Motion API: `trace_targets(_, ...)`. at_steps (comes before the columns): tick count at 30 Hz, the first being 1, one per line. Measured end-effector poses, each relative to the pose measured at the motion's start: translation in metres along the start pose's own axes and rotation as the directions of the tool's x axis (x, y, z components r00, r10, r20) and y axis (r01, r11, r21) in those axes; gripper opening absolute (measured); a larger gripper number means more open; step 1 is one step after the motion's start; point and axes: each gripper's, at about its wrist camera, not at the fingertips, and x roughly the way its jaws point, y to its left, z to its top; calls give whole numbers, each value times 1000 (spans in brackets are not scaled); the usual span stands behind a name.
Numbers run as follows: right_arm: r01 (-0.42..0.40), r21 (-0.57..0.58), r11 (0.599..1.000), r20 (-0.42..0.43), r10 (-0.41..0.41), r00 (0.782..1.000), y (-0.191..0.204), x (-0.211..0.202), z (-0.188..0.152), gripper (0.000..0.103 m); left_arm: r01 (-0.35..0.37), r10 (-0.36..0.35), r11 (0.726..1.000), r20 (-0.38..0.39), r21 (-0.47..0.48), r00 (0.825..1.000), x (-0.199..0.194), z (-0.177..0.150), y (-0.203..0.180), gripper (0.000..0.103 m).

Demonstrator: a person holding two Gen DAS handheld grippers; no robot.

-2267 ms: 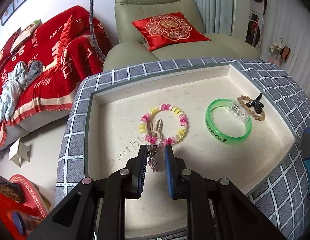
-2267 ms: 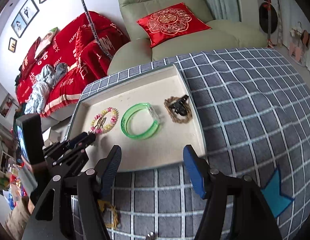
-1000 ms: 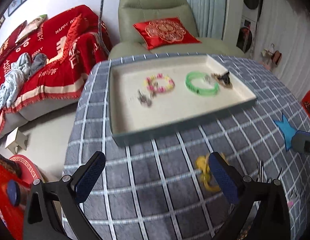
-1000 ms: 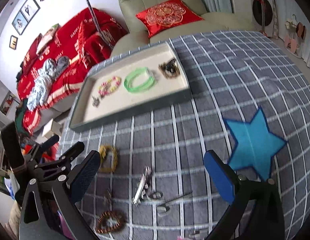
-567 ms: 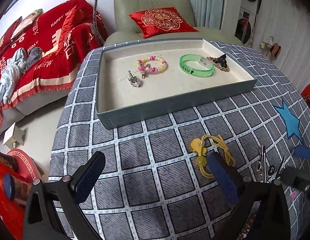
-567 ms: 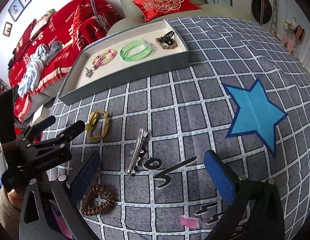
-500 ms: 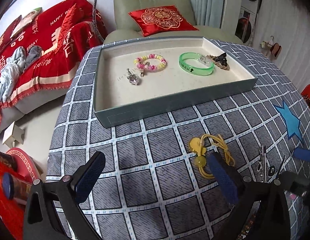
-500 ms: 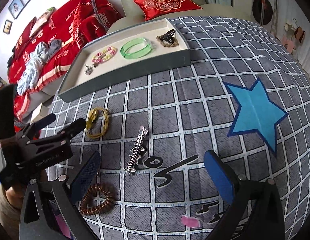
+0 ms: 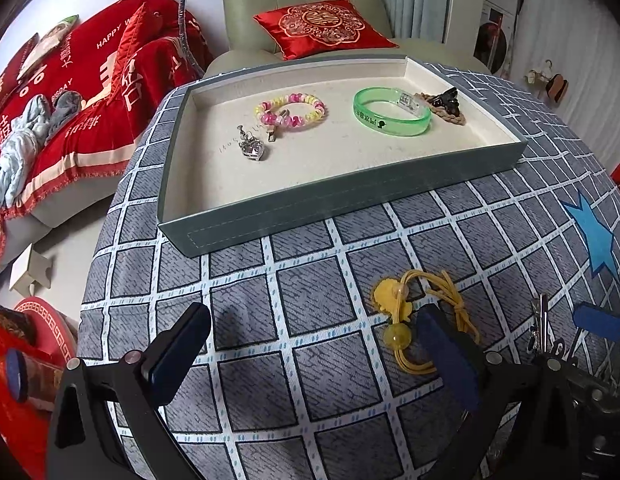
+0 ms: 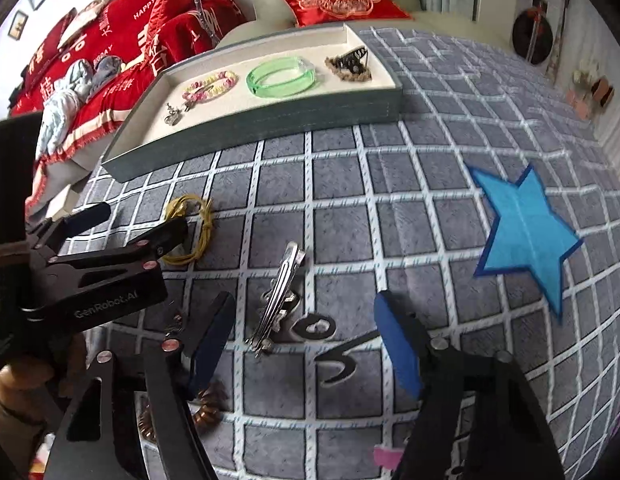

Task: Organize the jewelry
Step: 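Grasp the silver hair clip with the right tool while the left tool grasps the yellow cord bracelet, then carry the hair clip and cord bracelet in both tools over the tray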

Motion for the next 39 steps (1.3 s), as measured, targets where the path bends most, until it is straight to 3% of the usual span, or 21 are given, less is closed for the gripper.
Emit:
trace_targets(5, 40, -60, 997, 8, -39, 999, 10, 5, 5, 60, 1, -1, 1000, -2, -2, 1000, 0, 1, 0, 103)
trace_targets(10, 67, -101, 993, 21, -65, 998, 14, 4, 4, 28, 26, -26, 1000, -5, -2, 1000, -3, 0, -3, 101)
trace_targets(14, 50, -97, 994, 19, -49, 999, 9, 2, 4, 19, 75, -75, 996, -3, 38, 997, -8, 0, -13, 70)
trace_targets(17, 34, -90, 995, 18, -32, 999, 6, 1, 3, 19, 96, -97, 991, 2, 96, 995, -13, -1, -26, 31)
trace_targets(25, -64, -13, 998, 47, 65, 997, -18, -17, 1, 19, 171, -171, 984, 16, 42, 985, -24, -6, -18, 29)
trace_targets(39, -116, 7, 993, 107, 115, 988, -26, -41, 21, 19, 217, -214, 976, 113, -10, 970, -63, 9, 7, 29)
